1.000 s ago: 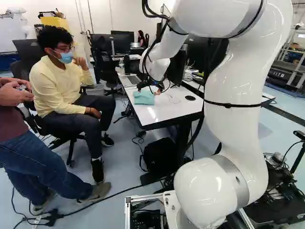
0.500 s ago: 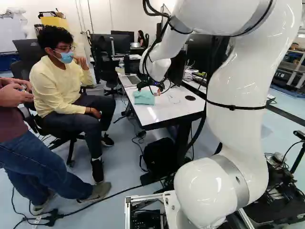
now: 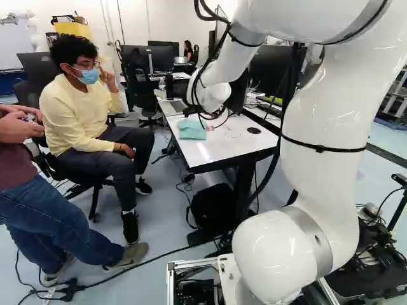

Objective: Clean the table with the green towel

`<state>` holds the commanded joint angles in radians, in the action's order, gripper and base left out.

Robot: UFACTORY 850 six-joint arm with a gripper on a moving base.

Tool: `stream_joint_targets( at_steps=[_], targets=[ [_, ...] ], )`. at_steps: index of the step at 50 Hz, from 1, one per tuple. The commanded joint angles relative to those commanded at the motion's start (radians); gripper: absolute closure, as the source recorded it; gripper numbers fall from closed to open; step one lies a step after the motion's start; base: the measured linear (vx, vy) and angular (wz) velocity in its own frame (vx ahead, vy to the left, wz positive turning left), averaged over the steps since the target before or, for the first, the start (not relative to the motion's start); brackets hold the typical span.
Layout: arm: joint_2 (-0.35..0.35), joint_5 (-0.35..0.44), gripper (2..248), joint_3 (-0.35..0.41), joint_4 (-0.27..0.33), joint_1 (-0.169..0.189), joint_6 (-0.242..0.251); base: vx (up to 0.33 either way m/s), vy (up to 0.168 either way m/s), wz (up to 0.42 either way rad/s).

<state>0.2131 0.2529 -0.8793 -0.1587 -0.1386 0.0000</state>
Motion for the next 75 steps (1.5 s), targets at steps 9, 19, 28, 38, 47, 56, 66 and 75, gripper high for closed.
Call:
stream_joint_targets(
  at_steps=[9, 19, 28, 38, 47, 56, 66, 75],
  targets=[
    [0.001, 0.032, 3, 0.022, 0.0, 0.024, 0.0, 0.0, 0.0, 0.0],
    [0.007, 0.013, 3, 0.025, -0.003, 0.031, 0.0, 0.0, 0.0, 0.0],
    [0.007, -0.03, 3, 0.027, -0.011, 0.03, 0.0, 0.0, 0.0, 0.0],
    [-0.006, -0.015, 3, 0.042, -0.006, 0.004, 0.0, 0.0, 0.0, 0.0],
    [-0.006, 0.038, 3, 0.054, 0.014, -0.018, 0.0, 0.0, 0.0, 0.0],
    [0.013, 0.11, 3, 0.054, 0.043, -0.022, 0.0, 0.0, 0.0, 0.0],
    [0.037, 0.193, 3, 0.051, 0.077, -0.022, 0.0, 0.0, 0.0, 0.0],
    [0.058, 0.252, 3, 0.048, 0.103, -0.023, 0.0, 0.0, 0.0, 0.0]
  ],
)
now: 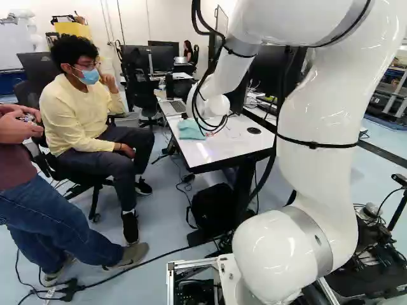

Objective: Clean the table with the green towel

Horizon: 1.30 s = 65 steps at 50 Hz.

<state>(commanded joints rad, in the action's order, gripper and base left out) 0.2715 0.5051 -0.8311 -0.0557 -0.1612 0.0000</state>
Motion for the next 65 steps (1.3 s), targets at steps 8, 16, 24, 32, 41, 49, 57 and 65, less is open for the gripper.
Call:
stream_joint_targets(
  at_steps=[8, 16, 24, 32, 41, 49, 57, 65],
  targets=[
    [0.019, 0.013, 3, -0.002, 0.008, 0.0, 0.0, 0.0, 0.0, 0.0],
    [0.038, 0.015, 3, -0.005, 0.009, 0.0, 0.0, 0.0, 0.0, 0.0],
    [0.064, 0.015, 3, -0.015, 0.009, 0.0, 0.0, 0.0, 0.0, 0.0],
    [0.098, 0.015, 3, -0.037, 0.009, 0.002, 0.0, 0.0, 0.0, 0.0],
    [0.145, 0.015, 3, -0.078, 0.009, 0.005, 0.0, 0.0, 0.0, 0.0],
    [0.18, 0.015, 3, -0.121, 0.009, 0.008, 0.0, 0.0, 0.0, 0.0],
    [0.214, 0.015, 3, -0.165, 0.009, 0.012, 0.0, 0.0, 0.0, 0.0],
    [0.239, 0.015, 3, -0.197, 0.009, 0.014, 0.0, 0.0, 0.0, 0.0]
  ],
)
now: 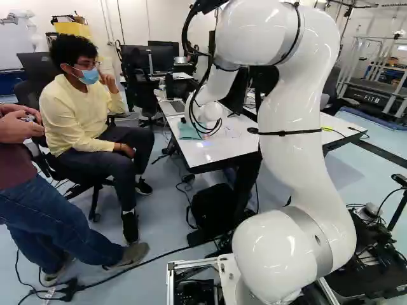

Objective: Clean the table with the green towel

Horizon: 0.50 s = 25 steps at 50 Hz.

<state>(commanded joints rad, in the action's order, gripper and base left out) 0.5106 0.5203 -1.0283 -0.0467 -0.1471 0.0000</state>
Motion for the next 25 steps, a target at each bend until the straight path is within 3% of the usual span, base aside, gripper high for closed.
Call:
stream_joint_targets(
  at_steps=[12, 25],
  targets=[
    [-0.011, 0.0, 3, 0.015, 0.0, -0.004, 0.0, 0.0, 0.0, 0.0],
    [-0.079, 0.0, 3, 0.084, 0.0, -0.015, 0.0, 0.0, 0.0, 0.0]
  ],
)
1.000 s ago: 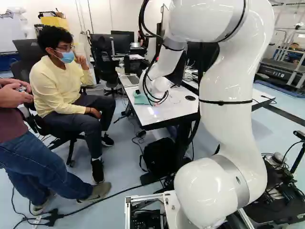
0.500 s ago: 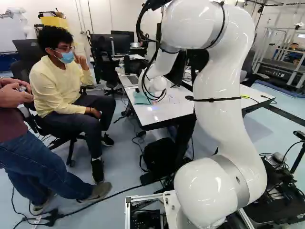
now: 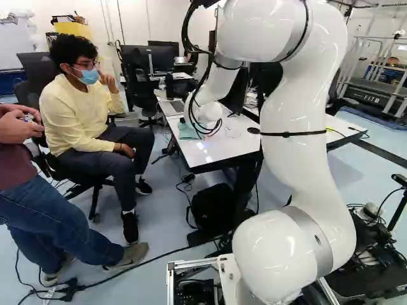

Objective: Clean the table with the green towel

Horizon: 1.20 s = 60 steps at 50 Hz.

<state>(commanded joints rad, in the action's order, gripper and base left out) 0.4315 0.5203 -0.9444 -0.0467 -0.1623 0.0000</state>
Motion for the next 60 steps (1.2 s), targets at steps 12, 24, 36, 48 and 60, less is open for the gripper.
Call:
stream_joint_targets(
  at_steps=[12, 24, 36, 48, 60],
  targets=[
    [-0.073, -0.033, 3, 0.062, -0.006, 0.006, 0.0, 0.0, 0.0, 0.0],
    [-0.106, -0.146, 3, 0.071, -0.041, 0.025, 0.0, 0.0, 0.0, 0.0],
    [-0.104, -0.272, 3, 0.037, -0.083, 0.026, 0.0, 0.0, 0.0, 0.0],
    [-0.121, -0.358, 3, 0.025, -0.114, -0.005, 0.0, 0.0, 0.0, 0.0],
    [-0.144, -0.368, 3, 0.021, -0.117, -0.04, 0.0, 0.0, 0.0, 0.0]
  ],
)
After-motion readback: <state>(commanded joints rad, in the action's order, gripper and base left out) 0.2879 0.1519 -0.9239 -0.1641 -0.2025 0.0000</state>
